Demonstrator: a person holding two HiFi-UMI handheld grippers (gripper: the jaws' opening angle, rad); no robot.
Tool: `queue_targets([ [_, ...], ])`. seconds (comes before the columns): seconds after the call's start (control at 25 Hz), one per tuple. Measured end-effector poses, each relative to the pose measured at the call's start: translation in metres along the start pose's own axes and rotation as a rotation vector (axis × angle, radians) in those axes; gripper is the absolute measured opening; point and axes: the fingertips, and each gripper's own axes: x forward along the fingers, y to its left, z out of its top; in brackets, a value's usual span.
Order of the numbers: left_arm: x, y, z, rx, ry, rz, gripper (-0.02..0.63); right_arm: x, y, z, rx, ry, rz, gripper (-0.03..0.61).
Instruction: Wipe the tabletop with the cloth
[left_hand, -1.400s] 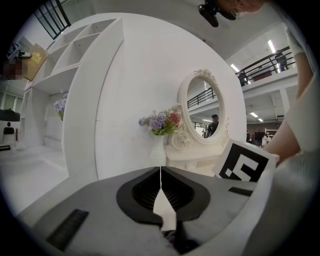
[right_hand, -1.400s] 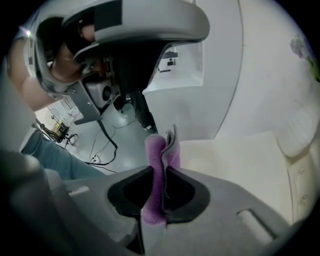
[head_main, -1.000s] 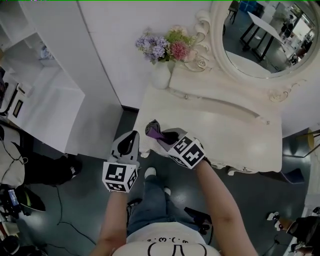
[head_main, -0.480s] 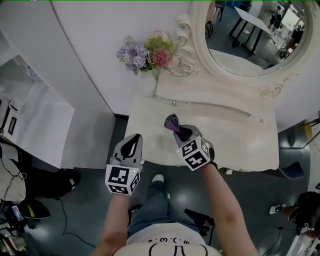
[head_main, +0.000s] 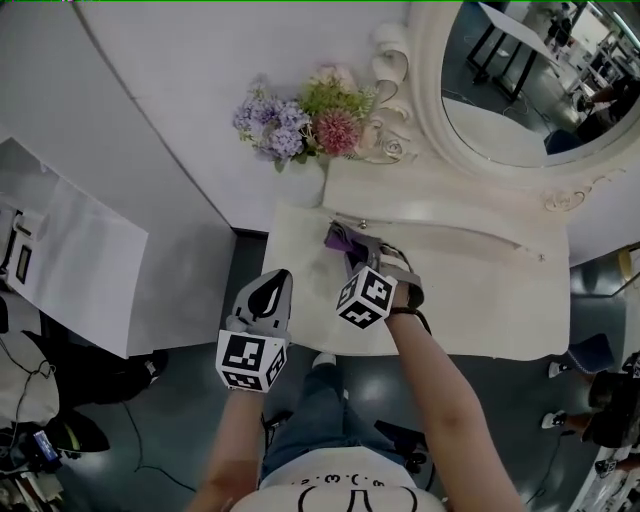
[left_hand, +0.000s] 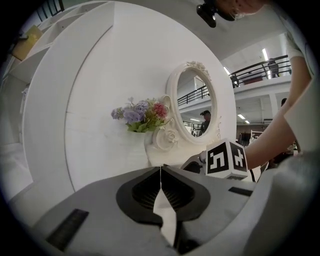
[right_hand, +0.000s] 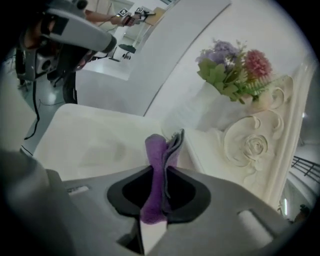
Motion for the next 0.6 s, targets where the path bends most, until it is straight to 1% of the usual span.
queue_targets([
  [0.12,0.010,0.014,-0.003,-0.007,0.014,0.005,0.003,0.026,-0.001,0.006,-0.042,0.036,-0.009,0.074],
  [0.36,0.028,0.033,-0.013,-0.019,0.045,-0.001,0.003,0.062,0.000,0.007,-0.077,0.087,0.001,0.074],
  [0.48,0.034,0.035,-0.012,-0.020,0.050,-0.012,0.003,0.067,-0.001,0.006,-0.049,0.097,0.019,0.074],
  [0.6,0.037,0.036,-0.009,-0.018,0.049,-0.020,0.003,0.068,0.000,0.006,0.001,0.112,0.093,0.072],
])
